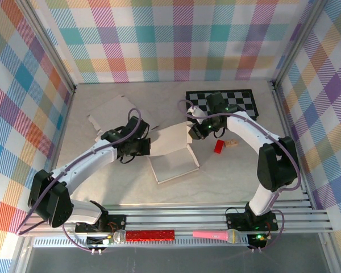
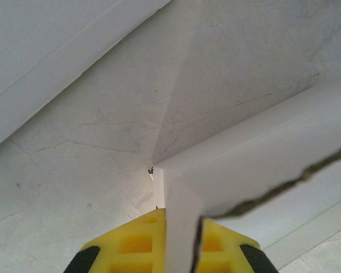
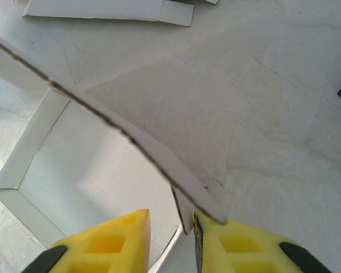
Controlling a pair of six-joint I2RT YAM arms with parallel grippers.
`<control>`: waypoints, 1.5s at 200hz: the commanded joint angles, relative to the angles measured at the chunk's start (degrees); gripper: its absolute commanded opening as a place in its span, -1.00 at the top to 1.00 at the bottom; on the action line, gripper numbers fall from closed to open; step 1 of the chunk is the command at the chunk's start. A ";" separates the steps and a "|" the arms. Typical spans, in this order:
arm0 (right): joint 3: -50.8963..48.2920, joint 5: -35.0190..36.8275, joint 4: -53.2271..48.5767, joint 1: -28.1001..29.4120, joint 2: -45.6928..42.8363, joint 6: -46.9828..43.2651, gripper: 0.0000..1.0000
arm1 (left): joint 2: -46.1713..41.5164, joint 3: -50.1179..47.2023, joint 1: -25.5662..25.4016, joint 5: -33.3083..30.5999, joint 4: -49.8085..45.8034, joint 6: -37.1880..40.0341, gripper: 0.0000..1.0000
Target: Fold the paper box
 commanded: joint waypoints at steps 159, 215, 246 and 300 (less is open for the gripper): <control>9.30 -3.02 -2.58 -1.06 6.39 0.77 0.82 | 3.46 4.03 0.29 -2.28 1.20 4.04 0.94; 9.56 2.60 -2.03 1.32 5.20 7.60 1.00 | 6.49 7.01 0.91 -3.44 1.66 0.34 1.00; 9.38 12.36 2.07 4.22 4.21 19.33 1.00 | 9.47 9.77 1.34 -5.20 3.09 -2.89 1.00; 2.06 25.38 14.48 8.45 -1.63 41.66 1.00 | 11.68 10.86 4.18 -3.41 10.65 -6.42 1.00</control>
